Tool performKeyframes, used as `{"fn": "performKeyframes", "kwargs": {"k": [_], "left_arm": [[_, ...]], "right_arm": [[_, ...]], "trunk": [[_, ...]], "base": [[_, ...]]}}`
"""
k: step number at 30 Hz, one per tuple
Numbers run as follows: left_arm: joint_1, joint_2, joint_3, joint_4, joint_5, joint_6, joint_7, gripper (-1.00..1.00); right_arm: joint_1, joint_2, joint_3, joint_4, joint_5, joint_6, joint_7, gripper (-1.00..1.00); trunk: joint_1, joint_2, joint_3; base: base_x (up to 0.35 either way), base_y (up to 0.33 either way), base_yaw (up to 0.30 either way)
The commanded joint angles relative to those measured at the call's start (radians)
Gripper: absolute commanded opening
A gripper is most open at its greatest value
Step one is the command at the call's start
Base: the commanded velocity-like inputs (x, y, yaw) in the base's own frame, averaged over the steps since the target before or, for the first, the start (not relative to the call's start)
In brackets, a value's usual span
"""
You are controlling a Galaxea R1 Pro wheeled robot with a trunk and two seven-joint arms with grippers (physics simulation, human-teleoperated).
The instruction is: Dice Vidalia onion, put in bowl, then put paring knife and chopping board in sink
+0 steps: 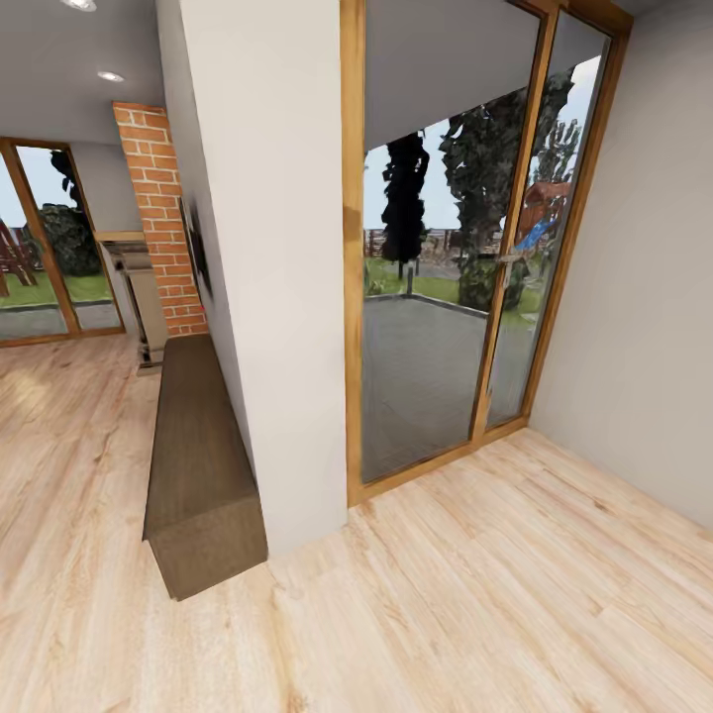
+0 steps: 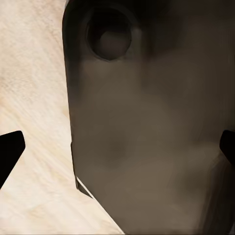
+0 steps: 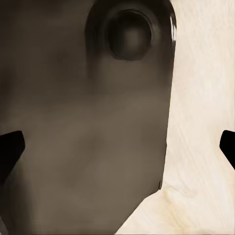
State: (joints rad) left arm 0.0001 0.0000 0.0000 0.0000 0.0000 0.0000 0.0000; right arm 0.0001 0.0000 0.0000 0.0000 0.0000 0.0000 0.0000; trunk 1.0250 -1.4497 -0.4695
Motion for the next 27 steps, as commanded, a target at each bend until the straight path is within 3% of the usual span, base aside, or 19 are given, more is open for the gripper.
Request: {"fn": "performKeyframes", "kwargs": {"k": [1, 9, 27], "left_arm": [[-0.005, 0.006, 0.006, -0.006, -0.002, -0.006, 0.002, 1.0], [-0.005, 0.005, 0.006, -0.029, -0.002, -0.008, 0.002, 1.0], [-0.005, 0.016, 0.008, -0.114, -0.002, -0.011, 0.003, 1.0]], "right_arm": [[-0.006, 0.006, 0.003, -0.006, 0.002, 0.005, -0.002, 1.0], [-0.009, 0.033, 0.004, -0.025, 0.002, 0.003, -0.002, 1.0], [-0.009, 0.032, 0.004, -0.105, 0.005, -0.07, -0.001, 1.0]], "trunk": [[0.0, 0.0, 0.0], [0.0, 0.0, 0.0], [0.0, 0.0, 0.0]], "base": [[0.0, 0.0, 0.0], [0.0, 0.0, 0.0], [0.0, 0.0, 0.0]]}}
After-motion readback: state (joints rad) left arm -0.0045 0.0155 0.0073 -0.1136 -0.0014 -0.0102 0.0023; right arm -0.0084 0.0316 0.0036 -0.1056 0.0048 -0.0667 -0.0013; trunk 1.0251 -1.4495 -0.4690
